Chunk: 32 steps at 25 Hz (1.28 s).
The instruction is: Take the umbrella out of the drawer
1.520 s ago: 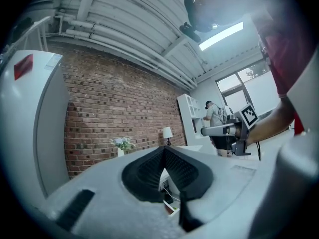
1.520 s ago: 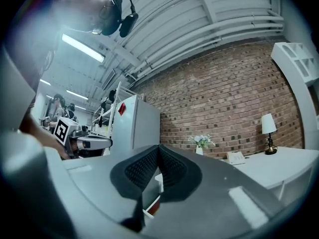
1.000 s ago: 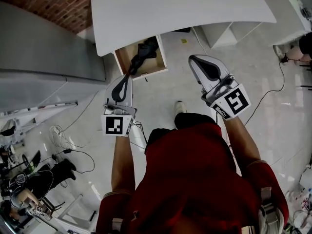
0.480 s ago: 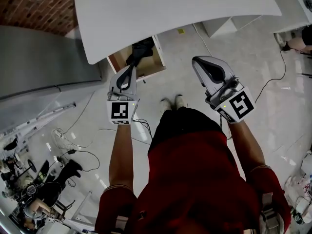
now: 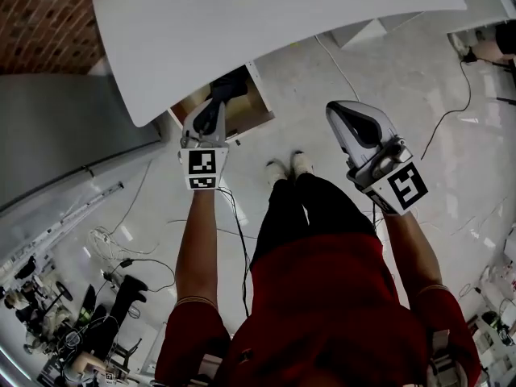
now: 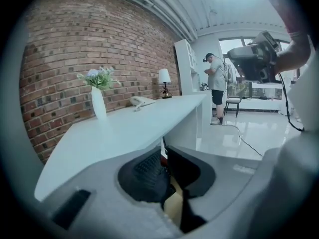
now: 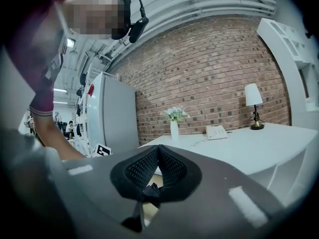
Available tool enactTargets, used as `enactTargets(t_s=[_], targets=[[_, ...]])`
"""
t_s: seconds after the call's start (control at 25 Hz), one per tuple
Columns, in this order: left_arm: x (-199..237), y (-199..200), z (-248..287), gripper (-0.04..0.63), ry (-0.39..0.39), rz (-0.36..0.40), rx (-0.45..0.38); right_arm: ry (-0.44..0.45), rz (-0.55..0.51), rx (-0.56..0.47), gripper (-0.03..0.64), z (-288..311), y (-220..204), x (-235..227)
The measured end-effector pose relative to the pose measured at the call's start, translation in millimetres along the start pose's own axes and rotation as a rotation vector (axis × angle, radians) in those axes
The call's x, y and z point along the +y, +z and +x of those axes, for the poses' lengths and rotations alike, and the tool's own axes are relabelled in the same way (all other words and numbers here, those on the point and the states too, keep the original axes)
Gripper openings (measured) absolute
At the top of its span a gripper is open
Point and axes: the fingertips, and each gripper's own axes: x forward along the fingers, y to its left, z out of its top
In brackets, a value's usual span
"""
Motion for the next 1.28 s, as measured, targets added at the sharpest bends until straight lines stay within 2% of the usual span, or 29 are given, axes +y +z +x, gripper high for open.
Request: enactTargets(t_s=[0.28,0.56,1.0,1.28], targets=[[15,-54,58,0.160,-0.066,0.016,0.137,-0.055,0.019,0.050,0.012,14,-30,-15],[16,-117,112,0.298,-0.111,0.052,0.309,-0.120,0.049,0.075,0.012,13,-57,-31],[20,-174,169,0.348,-0.131,0.116,0.473,-0.207,0.092,0.122,0.012,-7,-92,-51],[29,-205,193,0.393,-0.110,0.152,0.560,-0.238,0.115,0.153,0.012,-17,-113,-55]])
